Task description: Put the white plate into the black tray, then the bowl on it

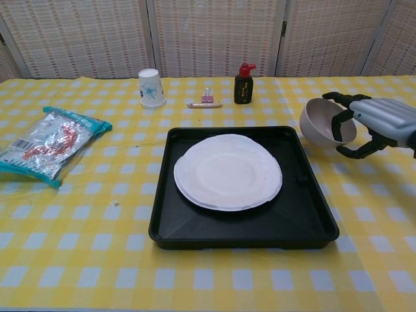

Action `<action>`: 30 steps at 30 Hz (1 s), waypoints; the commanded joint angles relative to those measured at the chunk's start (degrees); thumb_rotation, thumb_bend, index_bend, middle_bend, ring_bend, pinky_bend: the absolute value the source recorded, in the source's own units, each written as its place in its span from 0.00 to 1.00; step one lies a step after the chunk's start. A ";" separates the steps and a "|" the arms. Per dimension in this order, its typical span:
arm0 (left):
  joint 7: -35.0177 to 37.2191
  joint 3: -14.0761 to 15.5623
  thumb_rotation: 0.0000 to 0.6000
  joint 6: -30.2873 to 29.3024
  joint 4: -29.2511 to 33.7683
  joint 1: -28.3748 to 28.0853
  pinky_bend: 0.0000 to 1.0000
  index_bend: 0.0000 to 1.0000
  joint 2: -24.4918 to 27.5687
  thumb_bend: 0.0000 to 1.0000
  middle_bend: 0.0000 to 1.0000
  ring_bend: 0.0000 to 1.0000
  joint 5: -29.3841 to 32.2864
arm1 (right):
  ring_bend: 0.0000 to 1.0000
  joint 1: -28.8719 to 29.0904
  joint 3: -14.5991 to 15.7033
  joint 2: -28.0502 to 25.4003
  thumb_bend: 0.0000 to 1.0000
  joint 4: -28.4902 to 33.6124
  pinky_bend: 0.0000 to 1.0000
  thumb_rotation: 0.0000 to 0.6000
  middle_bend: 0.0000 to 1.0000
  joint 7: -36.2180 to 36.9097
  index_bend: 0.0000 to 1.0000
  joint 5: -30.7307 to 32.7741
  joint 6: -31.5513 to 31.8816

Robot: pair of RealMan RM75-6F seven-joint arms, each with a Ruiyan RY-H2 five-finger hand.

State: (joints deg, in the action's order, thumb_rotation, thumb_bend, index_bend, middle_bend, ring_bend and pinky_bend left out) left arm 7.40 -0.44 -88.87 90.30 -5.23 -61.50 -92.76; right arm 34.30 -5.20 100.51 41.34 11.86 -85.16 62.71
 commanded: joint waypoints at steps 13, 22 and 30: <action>0.14 0.17 1.00 -0.20 0.16 -0.02 0.00 0.00 -0.03 0.25 0.05 0.02 -0.44 | 0.00 1.72 0.37 -5.43 0.45 16.13 0.00 1.00 0.04 -3.84 0.71 -4.66 5.27; 1.81 -0.26 1.00 -1.64 0.26 0.57 0.00 0.00 0.95 0.25 0.05 0.02 -0.05 | 0.00 7.48 -0.86 -2.62 0.45 20.66 0.00 1.00 0.04 -7.73 0.71 -4.08 -2.43; 3.42 -0.57 1.00 -3.15 0.29 1.28 0.00 0.00 1.91 0.25 0.05 0.02 0.10 | 0.00 11.14 -1.58 0.65 0.45 19.90 0.00 1.00 0.04 -9.46 0.71 -1.42 -9.47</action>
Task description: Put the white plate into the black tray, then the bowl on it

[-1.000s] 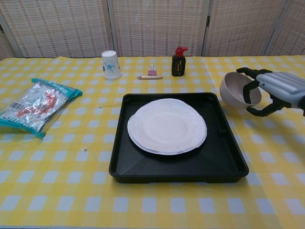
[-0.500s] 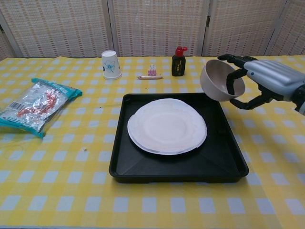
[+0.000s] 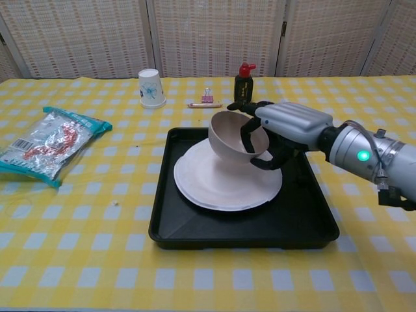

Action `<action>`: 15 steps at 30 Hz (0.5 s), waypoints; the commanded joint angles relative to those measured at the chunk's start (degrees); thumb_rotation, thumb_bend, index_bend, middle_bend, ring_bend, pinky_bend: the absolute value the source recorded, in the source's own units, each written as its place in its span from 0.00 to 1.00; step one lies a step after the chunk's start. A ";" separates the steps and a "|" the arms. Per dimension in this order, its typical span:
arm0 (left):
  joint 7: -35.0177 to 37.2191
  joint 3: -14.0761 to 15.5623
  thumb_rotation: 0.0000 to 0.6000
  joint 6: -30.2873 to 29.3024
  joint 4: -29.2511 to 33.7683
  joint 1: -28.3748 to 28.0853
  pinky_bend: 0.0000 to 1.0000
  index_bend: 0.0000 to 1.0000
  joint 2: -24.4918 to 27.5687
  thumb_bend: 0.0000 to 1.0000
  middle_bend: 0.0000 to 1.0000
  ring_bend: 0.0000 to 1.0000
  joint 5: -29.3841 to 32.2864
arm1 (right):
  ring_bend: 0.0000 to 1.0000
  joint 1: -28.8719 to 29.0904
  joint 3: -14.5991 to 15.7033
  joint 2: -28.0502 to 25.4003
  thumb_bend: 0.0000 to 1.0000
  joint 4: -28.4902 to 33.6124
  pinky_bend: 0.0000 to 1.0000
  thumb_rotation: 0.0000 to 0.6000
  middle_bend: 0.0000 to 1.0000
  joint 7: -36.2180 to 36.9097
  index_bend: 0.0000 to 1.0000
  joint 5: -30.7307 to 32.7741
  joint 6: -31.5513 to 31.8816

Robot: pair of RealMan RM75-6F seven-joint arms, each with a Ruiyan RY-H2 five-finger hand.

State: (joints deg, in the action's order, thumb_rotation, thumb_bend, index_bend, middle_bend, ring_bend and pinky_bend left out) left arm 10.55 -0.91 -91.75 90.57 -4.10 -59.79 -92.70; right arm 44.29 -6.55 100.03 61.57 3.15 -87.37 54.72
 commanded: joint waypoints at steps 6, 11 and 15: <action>1.07 -0.14 1.00 -0.95 0.00 0.48 0.00 0.00 0.61 0.25 0.05 0.02 -0.21 | 0.00 1.85 -0.05 2.13 0.45 -0.39 0.00 1.00 0.04 -1.58 0.71 1.11 -2.08; 1.30 -0.14 1.00 -1.11 0.03 0.56 0.00 0.00 0.73 0.25 0.05 0.02 -0.37 | 0.00 1.59 0.53 1.68 0.45 0.61 0.00 1.00 0.04 -3.16 0.71 1.14 -1.74; 1.09 -0.06 1.00 -1.28 0.15 0.61 0.00 0.00 0.69 0.25 0.05 0.02 -0.74 | 0.00 1.02 0.96 0.68 0.45 2.21 0.00 1.00 0.04 -4.58 0.71 1.20 -1.01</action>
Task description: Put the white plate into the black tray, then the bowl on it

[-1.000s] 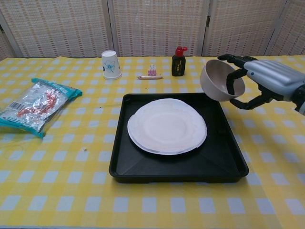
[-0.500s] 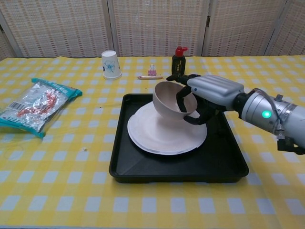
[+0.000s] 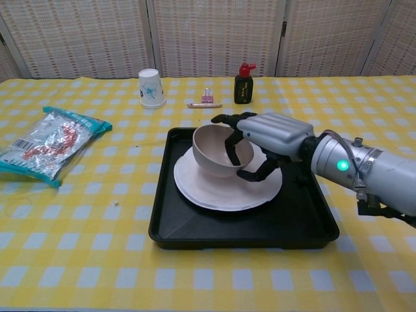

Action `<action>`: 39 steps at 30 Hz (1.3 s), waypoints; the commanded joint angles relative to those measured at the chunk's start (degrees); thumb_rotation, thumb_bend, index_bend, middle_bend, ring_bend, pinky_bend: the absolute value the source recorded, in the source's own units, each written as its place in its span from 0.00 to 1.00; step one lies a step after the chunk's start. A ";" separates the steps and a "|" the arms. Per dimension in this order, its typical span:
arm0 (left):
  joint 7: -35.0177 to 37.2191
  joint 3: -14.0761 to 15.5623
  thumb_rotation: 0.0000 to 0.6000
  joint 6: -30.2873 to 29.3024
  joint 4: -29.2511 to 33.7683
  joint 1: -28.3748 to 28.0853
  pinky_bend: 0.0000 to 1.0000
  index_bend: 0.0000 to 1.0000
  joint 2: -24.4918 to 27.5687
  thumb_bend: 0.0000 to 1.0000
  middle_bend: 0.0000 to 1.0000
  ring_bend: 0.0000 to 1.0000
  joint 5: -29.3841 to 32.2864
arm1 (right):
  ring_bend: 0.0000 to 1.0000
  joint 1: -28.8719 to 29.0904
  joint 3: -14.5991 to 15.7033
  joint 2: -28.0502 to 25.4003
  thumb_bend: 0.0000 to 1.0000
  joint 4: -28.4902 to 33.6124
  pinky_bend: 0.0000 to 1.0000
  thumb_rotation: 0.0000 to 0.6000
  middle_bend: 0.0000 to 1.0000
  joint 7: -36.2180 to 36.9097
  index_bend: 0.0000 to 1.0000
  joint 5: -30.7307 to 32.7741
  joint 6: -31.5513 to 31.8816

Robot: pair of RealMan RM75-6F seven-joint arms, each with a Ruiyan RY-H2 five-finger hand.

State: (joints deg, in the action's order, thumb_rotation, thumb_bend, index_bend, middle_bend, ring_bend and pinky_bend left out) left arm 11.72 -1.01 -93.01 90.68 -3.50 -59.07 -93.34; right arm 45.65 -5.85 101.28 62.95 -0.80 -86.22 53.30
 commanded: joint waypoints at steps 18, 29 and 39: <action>-0.50 0.16 1.00 0.26 0.19 0.00 0.00 0.00 -0.12 0.25 0.05 0.02 -0.36 | 0.00 -0.72 0.75 -2.43 0.45 3.69 0.00 1.00 0.00 -4.88 0.50 2.47 -1.52; -0.89 0.27 1.00 0.47 0.25 -0.07 0.00 0.00 -0.31 0.25 0.05 0.02 -0.58 | 0.00 -1.76 1.11 -5.20 0.45 7.23 0.00 1.00 0.00 -6.91 0.20 2.58 -0.12; -1.60 0.13 1.00 0.97 -0.02 -0.22 0.00 0.00 -0.56 0.25 0.05 0.02 -0.11 | 0.00 -9.19 1.71 -12.90 0.45 16.84 0.00 1.00 0.00 -7.06 0.03 0.90 12.75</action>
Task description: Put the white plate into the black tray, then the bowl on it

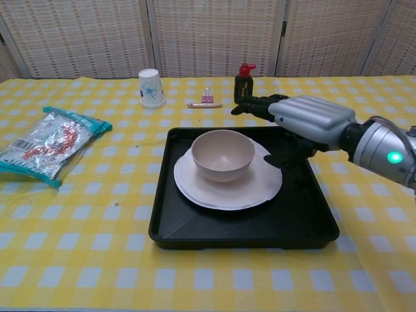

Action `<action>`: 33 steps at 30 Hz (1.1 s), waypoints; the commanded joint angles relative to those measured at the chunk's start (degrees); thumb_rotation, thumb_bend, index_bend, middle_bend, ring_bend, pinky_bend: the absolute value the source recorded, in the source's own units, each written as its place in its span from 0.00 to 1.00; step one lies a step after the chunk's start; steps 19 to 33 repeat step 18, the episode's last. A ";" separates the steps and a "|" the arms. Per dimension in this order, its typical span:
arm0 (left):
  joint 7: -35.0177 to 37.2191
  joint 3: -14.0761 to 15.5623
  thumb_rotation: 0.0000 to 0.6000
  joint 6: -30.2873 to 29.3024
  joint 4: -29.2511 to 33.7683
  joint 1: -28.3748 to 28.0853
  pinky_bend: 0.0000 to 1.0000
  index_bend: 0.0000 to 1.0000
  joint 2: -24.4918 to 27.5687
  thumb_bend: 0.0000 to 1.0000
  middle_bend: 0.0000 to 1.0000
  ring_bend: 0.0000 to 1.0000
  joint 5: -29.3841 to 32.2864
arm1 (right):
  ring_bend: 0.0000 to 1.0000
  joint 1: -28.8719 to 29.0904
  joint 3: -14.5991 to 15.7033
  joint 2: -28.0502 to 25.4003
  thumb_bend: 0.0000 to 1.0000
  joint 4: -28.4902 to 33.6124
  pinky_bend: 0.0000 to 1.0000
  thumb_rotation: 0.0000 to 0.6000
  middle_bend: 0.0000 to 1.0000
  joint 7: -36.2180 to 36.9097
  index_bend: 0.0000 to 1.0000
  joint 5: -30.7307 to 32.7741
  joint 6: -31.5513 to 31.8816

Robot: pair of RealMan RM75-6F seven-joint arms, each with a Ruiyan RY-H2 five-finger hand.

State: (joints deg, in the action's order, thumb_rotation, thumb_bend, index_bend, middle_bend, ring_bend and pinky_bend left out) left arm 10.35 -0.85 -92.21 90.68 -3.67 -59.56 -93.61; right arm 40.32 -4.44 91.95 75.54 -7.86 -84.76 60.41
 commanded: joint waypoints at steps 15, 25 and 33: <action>-5.81 0.22 1.00 1.90 2.08 0.06 0.00 0.00 -0.20 0.25 0.03 0.02 1.62 | 0.00 -29.43 7.63 -20.03 0.42 17.19 0.00 1.00 0.00 -3.52 0.00 3.12 32.40; -7.17 0.05 1.00 1.42 2.43 0.16 0.00 0.00 -0.52 0.25 0.03 0.02 1.42 | 0.00 -32.09 8.50 -23.06 0.42 19.31 0.00 1.00 0.00 -4.28 0.00 5.28 32.29; -7.17 0.05 1.00 1.42 2.43 0.16 0.00 0.00 -0.52 0.25 0.03 0.02 1.42 | 0.00 -32.09 8.50 -23.06 0.42 19.31 0.00 1.00 0.00 -4.28 0.00 5.28 32.29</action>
